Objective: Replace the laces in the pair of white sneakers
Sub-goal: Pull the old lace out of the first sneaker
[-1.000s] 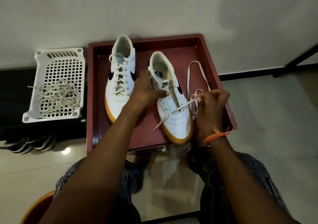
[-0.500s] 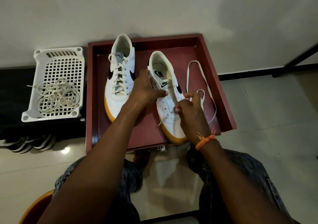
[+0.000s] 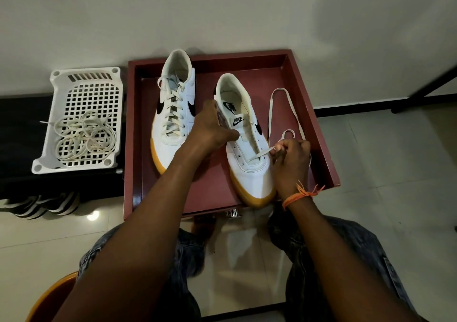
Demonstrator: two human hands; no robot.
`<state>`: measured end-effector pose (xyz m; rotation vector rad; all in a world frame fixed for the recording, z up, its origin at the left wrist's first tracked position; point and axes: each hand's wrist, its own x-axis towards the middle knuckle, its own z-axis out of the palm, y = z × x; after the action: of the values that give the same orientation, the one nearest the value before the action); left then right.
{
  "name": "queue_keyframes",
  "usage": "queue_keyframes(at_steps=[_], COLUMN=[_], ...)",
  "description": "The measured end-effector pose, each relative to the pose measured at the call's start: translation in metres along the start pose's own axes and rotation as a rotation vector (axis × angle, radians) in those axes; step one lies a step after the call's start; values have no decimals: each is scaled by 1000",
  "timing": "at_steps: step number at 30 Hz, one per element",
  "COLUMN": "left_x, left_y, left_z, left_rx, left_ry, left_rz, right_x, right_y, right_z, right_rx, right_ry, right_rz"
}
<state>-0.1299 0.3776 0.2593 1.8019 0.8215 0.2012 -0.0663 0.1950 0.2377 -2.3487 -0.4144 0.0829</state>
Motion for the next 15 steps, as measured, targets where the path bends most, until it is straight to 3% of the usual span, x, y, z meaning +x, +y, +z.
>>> queue_keyframes(at_steps=[4, 9, 13, 15], left_x=[-1, -10, -26, -35], left_y=[0, 6, 8, 3], left_z=[-2, 0, -1, 4], left_rx=[12, 23, 57, -7], left_ry=[-7, 12, -65, -155], left_rz=[9, -24, -179, -271], right_x=[19, 17, 11, -4], right_y=[16, 8, 1, -4], right_z=[4, -1, -11, -17], right_rx=[10, -40, 65, 48], right_ry=[33, 6, 75, 46], right_rz=[153, 136, 200, 94])
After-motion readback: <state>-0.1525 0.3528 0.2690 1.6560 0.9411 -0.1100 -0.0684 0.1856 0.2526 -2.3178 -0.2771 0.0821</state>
